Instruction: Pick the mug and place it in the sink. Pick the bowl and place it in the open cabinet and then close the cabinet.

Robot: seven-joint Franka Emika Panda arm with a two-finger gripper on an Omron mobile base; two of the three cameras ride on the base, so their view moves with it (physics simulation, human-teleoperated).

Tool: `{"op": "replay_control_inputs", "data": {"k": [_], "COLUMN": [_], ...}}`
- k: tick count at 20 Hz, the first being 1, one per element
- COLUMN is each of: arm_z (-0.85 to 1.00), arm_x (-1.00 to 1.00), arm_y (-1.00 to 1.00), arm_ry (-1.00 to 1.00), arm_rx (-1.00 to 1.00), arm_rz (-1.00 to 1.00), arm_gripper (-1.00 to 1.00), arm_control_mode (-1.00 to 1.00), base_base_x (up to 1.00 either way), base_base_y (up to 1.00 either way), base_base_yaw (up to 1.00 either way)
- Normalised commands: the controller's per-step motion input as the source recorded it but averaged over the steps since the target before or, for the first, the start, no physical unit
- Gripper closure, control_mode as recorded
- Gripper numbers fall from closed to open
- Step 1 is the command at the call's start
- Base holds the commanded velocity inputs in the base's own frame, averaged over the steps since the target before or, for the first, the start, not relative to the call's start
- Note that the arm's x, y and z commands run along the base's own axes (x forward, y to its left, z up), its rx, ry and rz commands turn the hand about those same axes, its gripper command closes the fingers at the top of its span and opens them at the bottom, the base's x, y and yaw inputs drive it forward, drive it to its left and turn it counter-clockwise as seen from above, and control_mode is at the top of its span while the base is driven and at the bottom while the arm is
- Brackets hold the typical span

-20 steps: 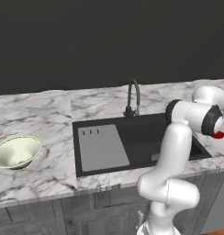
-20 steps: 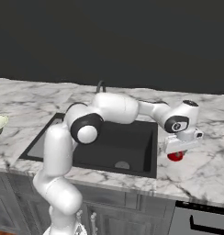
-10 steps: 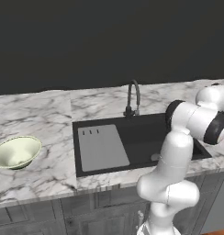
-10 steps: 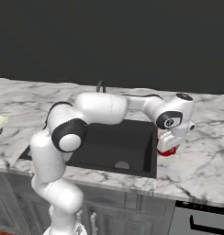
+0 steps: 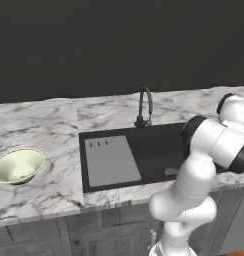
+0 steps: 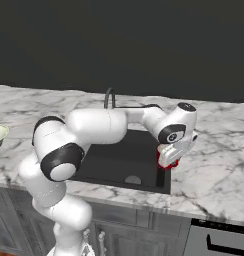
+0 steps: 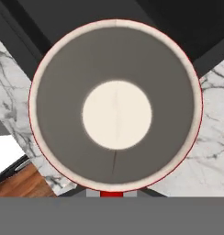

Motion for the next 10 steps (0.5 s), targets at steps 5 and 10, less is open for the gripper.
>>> {"op": "replay_control_inputs", "data": {"k": [5, 10], "arm_z": [-0.03, -0.01], "arm_x": [0.31, 0.28], "arm_y": [0.65, 0.54], "arm_ry": [0.00, 0.00], "arm_rx": [0.00, 0.00], "arm_rz": [0.00, 0.00], "arm_gripper": [1.00, 1.00], "arm_control_mode": [-1.00, -1.00], "base_base_x": [0.00, 0.00], "base_base_y": [0.00, 0.00], "base_base_yaw": [0.00, 0.00]}}
